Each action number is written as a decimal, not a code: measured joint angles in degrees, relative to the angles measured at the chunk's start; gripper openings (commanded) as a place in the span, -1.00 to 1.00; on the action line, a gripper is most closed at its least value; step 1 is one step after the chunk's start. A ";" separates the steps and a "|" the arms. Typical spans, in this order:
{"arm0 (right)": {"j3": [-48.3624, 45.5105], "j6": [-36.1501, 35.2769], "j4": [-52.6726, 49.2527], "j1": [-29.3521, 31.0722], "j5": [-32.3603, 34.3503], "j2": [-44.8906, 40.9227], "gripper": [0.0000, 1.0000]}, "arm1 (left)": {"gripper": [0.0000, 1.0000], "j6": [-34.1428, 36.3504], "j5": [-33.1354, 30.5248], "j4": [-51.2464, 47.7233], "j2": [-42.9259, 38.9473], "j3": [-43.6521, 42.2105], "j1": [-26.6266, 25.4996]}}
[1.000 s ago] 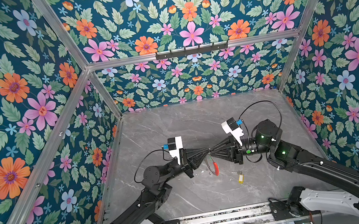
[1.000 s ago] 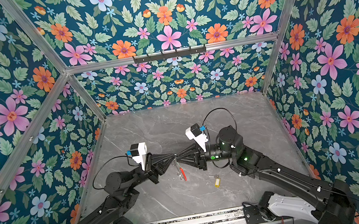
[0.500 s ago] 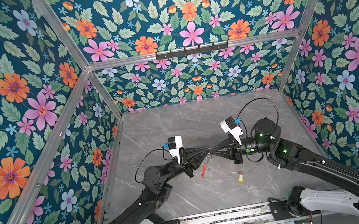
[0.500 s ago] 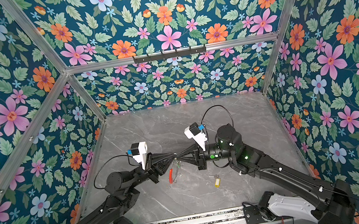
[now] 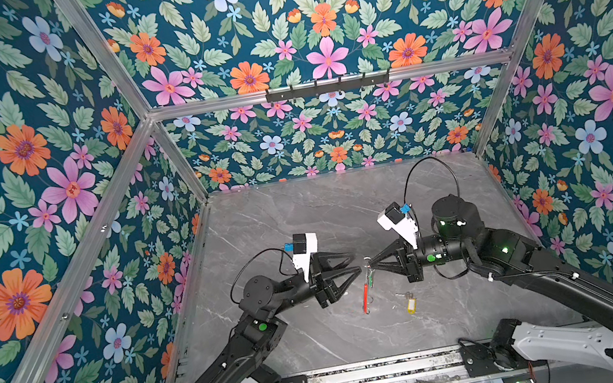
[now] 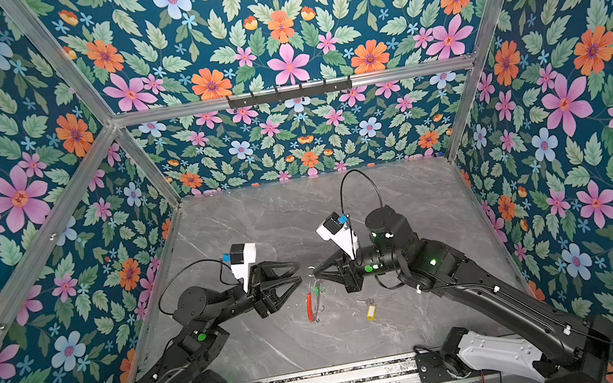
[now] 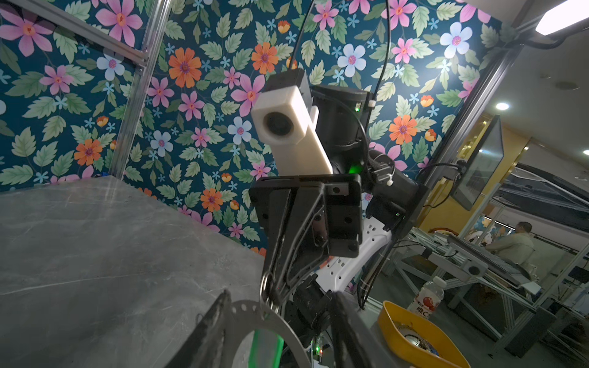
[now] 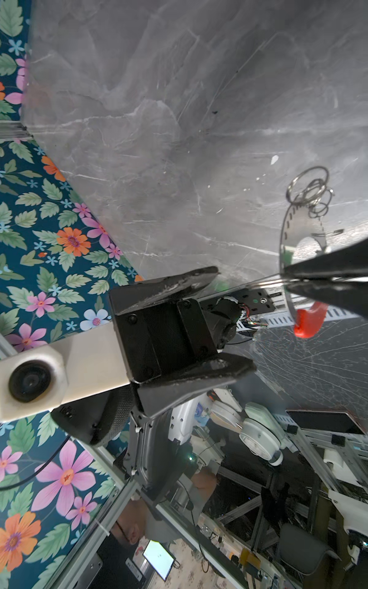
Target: Remove the keys from the keyring
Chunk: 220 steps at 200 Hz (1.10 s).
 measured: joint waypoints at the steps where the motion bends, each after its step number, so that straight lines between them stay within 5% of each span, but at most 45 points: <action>1: 0.13 -0.04 -0.20 0.00 0.02 0.07 -1.00 | 0.08 0.07 0.02 -0.39 0.00 0.11 0.00; 54: 8.52 -5.42 -13.25 0.42 0.24 5.16 -1.00 | 0.05 2.29 2.14 -7.56 1.68 1.66 -0.02; 106: 13.77 -10.45 -23.15 2.62 0.74 9.57 -1.00 | -0.36 2.12 4.66 -7.48 3.13 1.75 -0.02; 220: 17.70 -13.38 -25.77 5.16 5.44 11.98 -1.00 | -0.80 -0.81 8.90 -3.17 5.27 1.51 -0.02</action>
